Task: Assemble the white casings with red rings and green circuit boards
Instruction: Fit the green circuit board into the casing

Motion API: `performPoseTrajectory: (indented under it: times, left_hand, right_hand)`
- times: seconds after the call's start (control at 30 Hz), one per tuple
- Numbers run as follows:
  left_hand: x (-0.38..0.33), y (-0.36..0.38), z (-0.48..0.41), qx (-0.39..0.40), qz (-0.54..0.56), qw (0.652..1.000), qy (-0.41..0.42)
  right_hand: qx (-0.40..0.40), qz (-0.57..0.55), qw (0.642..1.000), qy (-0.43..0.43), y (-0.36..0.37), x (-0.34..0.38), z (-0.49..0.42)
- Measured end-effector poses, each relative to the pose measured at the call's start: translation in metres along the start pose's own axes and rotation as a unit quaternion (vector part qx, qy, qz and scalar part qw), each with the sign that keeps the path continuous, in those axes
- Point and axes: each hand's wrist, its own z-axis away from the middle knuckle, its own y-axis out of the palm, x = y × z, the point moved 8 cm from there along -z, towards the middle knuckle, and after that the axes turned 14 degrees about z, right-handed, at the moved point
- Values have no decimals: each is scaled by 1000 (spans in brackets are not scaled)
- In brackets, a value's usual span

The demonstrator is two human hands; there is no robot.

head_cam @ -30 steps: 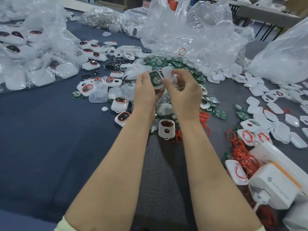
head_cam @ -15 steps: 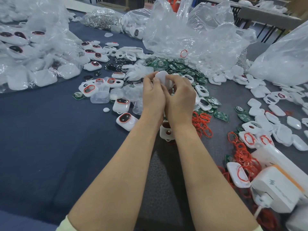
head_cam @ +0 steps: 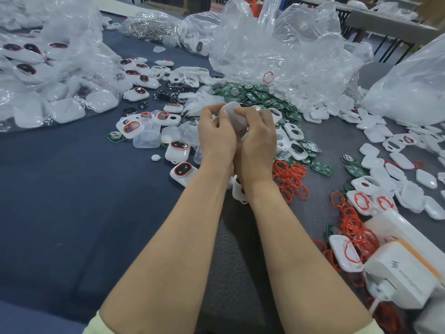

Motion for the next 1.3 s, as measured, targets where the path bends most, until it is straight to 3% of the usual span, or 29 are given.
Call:
performPoseTrajectory:
  times: [0.1, 0.17, 0.3, 0.47, 0.6, 0.77, 0.83, 1.03, 1.2, 1.3]
  left_hand:
    - [-6, -2, -3, 8, 15, 1000, -6]
    - [-5, 4, 0, 51, 20, 998, -28]
    - [-3, 18, 8, 134, -66, 989, -20]
    - [-5, 20, 8, 150, -142, 978, 12]
    - [-4, 15, 6, 120, -143, 982, 15]
    - [-9, 6, 1, 65, -86, 994, 23]
    - [-10, 7, 0, 70, -92, 993, 36]
    - [0, 13, 3, 121, -65, 990, -4]
    - [-6, 7, 2, 114, -218, 968, 43]
    - [-5, 10, 2, 136, -221, 965, 29]
  right_hand:
    - [24, -31, 999, -9, -5, 1, -5]
    - [34, -105, 993, 50, -12, -13, -10]
    - [106, -232, 956, 144, -5, -41, -15]
    - [135, -361, 894, 227, 11, -53, -11]
    - [137, -333, 904, 230, 13, -52, -9]
    - [199, -202, 950, 132, 11, -43, -11]
    - [191, -167, 959, 124, 10, -44, -13]
    - [168, -268, 929, 190, 15, -52, -10]
    - [171, -309, 910, 217, 13, -59, -11]
    - [172, -318, 905, 224, 10, -65, -13]
